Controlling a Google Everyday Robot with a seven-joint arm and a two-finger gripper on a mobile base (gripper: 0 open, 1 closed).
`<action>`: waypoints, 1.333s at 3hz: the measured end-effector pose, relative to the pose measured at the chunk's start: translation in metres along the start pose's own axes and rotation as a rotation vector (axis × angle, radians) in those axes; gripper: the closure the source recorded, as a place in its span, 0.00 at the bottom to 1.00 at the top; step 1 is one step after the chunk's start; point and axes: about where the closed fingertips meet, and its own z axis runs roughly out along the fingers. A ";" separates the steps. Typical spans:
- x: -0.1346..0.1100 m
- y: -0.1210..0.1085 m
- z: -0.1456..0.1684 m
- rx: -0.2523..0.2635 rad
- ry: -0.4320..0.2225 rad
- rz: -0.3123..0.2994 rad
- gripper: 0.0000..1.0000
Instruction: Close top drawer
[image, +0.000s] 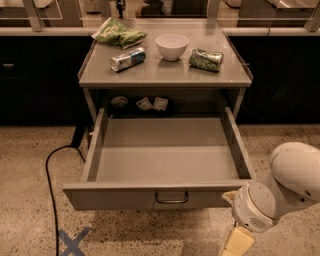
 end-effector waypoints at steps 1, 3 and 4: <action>-0.018 -0.062 0.013 0.023 0.049 -0.065 0.00; -0.039 -0.083 0.025 0.025 0.027 -0.115 0.00; -0.080 -0.127 0.043 0.034 -0.009 -0.186 0.00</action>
Offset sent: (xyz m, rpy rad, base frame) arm 0.0988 0.0048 -0.0297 -0.0541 -0.0218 0.0997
